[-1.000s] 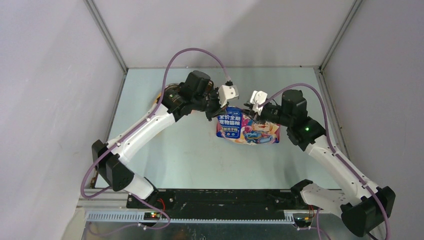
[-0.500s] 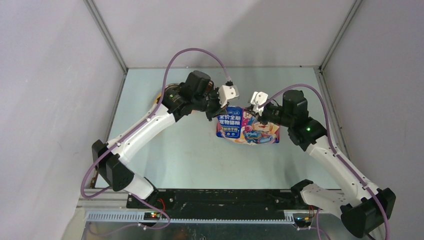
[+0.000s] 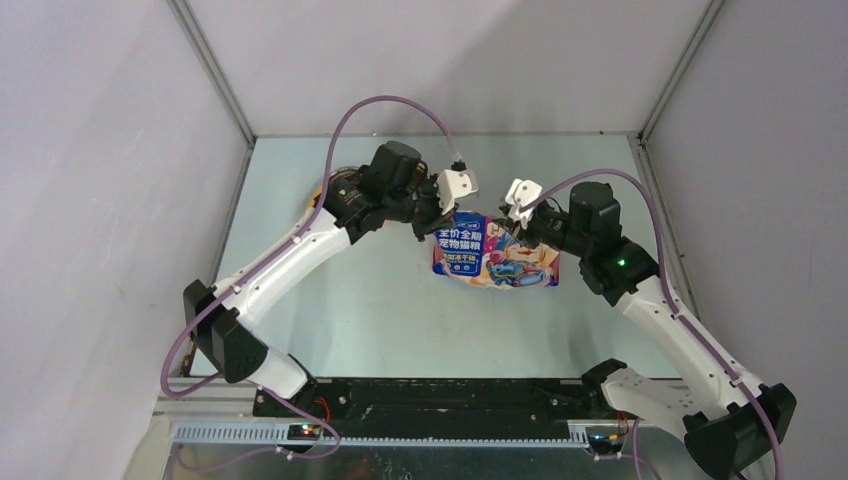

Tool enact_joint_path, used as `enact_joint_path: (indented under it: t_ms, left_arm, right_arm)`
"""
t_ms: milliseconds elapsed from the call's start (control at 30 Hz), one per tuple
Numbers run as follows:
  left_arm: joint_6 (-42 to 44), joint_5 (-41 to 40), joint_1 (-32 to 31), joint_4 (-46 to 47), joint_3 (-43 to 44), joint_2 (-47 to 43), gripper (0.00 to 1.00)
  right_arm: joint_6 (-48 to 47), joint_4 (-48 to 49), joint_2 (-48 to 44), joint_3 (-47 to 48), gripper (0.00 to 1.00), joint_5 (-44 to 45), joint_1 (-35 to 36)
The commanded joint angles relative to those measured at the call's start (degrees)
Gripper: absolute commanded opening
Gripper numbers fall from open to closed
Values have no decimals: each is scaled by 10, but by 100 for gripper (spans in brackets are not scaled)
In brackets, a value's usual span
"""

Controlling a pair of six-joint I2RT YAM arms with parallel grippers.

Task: Serve the pet food
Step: Close the pet food bag at the center of the board.

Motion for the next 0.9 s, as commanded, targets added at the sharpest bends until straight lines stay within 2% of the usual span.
enact_joint_path:
  t_ms: [0,167,233,267,500,600,667,700,767,867]
  left_arm:
    - [-14,3,-2,-4,-2,-30,0]
    - [-15,6,-2,-4,0,-30,0]
    - [-15,5,-2,-5,-1,-30,0]
    - [-15,4,-2,-5,-1,-31,0]
    - [-15,4,-1,-5,-3,-33,0]
    - [-14,4,-2,-6,-4,-35,0]
    - [-14,4,-2,-6,-4,-36,0]
    - [-14,4,-2,-6,-3,-37,0]
    - [-12,4,-1,-7,-3,-37,0]
    - [-12,5,-2,-8,-4,-38,0]
  right_arm:
    - [-20,-7,-19,23,31,30,-9]
    - [-26,-12,-25,22,20,40,-15]
    - [-26,-8,-23,23,10,54,-16]
    - [-24,-5,-22,23,1,64,-15]
    - [2,30,-22,22,0,131,-18]
    - [4,34,-26,23,0,129,-20]
    - [-8,17,-31,23,19,109,-21]
    - [-15,8,-33,23,33,92,-21]
    - [-39,-27,-38,23,43,72,-23]
    - [-55,-53,-45,23,44,64,-22]
